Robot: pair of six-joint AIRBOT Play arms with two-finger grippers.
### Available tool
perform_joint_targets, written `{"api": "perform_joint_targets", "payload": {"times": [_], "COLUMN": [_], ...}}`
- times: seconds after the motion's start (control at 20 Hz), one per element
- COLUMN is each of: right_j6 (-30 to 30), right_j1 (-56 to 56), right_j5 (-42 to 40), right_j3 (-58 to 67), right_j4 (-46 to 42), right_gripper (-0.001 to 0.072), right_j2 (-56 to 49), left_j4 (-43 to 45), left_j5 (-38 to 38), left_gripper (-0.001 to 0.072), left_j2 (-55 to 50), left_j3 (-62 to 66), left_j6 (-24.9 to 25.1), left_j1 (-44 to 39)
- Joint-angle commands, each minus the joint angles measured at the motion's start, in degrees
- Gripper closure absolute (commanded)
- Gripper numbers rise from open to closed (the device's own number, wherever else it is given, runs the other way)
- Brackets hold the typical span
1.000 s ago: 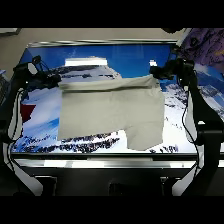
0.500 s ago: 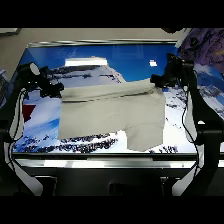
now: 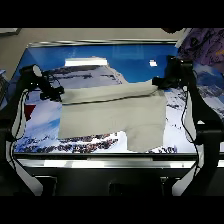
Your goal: Fold the clothes and pants, and hang the long-sleeved shirts on hangers.
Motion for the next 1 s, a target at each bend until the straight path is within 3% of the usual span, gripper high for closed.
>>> {"api": "perform_joint_targets", "payload": {"times": [0.0, 0.2, 0.25, 0.3, 0.35, 0.4, 0.45, 0.7, 0.8, 0.95], "right_j6": [-0.2, -0.6, -0.8, -0.8, -1.0, -2.3, -3.7, -12.9, -16.9, -23.2], "right_j1": [0.0, 0.0, 0.0, 0.0, 0.0, -0.1, -0.6, -11.5, -19.1, -27.9], "right_j5": [-1.2, -1.5, -1.4, -1.5, -1.9, -2.9, -4.2, -9.0, -9.0, -8.9], "right_j3": [0.0, 0.0, 0.0, 0.0, 0.0, 0.0, 0.0, -6.4, -18.4, -41.8], "right_j4": [0.3, 0.9, 0.9, 1.1, 1.8, 3.2, 5.2, 18.3, 25.0, 31.5], "right_gripper": [0.0674, 0.0669, 0.0640, 0.0543, 0.0422, 0.0309, 0.0267, 0.0251, 0.0227, 0.0227], "right_j2": [-1.0, -3.1, -3.3, -3.3, -3.3, -3.0, -2.2, 9.6, 17.0, 27.7], "left_j4": [-0.2, -0.4, -0.6, -1.1, -1.4, -1.4, -1.4, -0.2, -0.6, -8.0], "left_j5": [-0.3, -0.2, -0.2, 0.2, 0.3, 0.1, -0.6, -6.4, -4.6, 4.2], "left_gripper": [0.0690, 0.0683, 0.0578, 0.0377, 0.0237, 0.0147, 0.0097, 0.0103, 0.0103, 0.0103], "left_j2": [-1.1, -3.0, -3.2, -3.2, -3.1, -2.8, -2.2, 7.8, 14.4, 26.9], "left_j3": [0.0, 0.0, 0.0, 0.0, 0.3, 1.0, 1.7, -1.6, -10.2, -29.1], "left_j6": [0.6, 0.6, 0.6, 0.6, 0.6, 0.6, 0.6, 5.1, 4.4, 4.7], "left_j1": [-0.5, -1.9, -2.2, -2.2, -2.2, -1.9, -1.3, 6.5, 10.3, 14.7]}}
